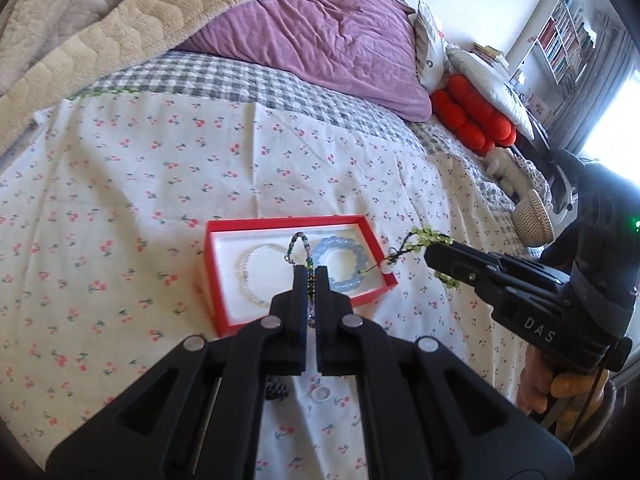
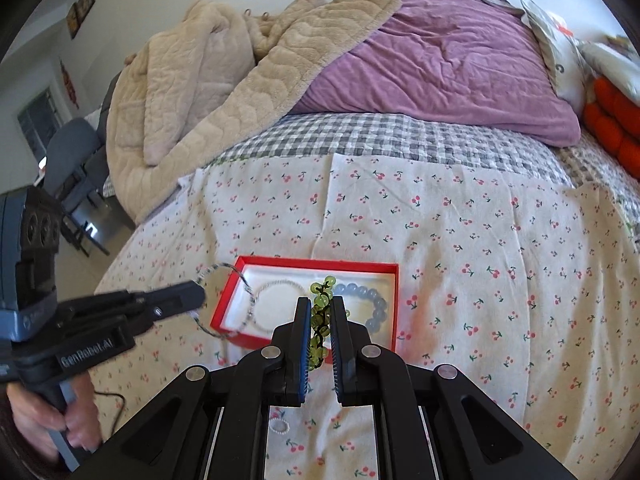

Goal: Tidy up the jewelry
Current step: 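Carry both pieces over the red box and release them inside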

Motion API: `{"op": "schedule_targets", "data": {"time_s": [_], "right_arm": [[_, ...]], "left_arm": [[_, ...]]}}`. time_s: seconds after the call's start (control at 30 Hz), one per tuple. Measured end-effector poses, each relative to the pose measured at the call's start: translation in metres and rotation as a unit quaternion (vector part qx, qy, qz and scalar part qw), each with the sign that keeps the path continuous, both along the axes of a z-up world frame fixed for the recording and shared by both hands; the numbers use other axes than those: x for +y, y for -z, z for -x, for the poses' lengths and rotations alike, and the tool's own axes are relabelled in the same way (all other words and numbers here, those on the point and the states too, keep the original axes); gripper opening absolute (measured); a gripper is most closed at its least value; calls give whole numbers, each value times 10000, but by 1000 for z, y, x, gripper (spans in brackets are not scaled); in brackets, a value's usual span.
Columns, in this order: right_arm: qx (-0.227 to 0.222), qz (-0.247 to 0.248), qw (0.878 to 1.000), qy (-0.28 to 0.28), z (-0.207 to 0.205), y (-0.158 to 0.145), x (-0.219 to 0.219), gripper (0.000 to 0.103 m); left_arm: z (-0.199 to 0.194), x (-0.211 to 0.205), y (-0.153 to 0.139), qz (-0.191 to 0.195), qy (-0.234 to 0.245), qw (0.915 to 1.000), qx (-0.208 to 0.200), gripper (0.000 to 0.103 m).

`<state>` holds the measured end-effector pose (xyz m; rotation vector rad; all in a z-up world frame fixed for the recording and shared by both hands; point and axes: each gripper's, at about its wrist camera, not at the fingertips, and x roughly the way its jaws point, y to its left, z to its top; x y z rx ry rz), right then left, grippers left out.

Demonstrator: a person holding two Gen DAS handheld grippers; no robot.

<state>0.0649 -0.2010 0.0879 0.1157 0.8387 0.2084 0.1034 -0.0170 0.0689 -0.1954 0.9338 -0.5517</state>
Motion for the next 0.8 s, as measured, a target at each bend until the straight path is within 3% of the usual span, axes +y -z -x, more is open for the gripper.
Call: {"op": "schedule_targets", "data": {"time_s": [0.4, 0.57, 0.8], "right_arm": [[157, -214, 9995, 165, -16, 16, -12, 9], [170, -216, 9996, 15, -17, 19, -9, 9], [201, -279, 9990, -274, -21, 27, 4, 9]], "left_arm": [[-19, -30, 31, -52, 41, 9997, 214, 4], [-26, -26, 43, -413, -174, 9987, 245, 4], [-25, -25, 48, -1011, -343, 9943, -11, 4]]}}
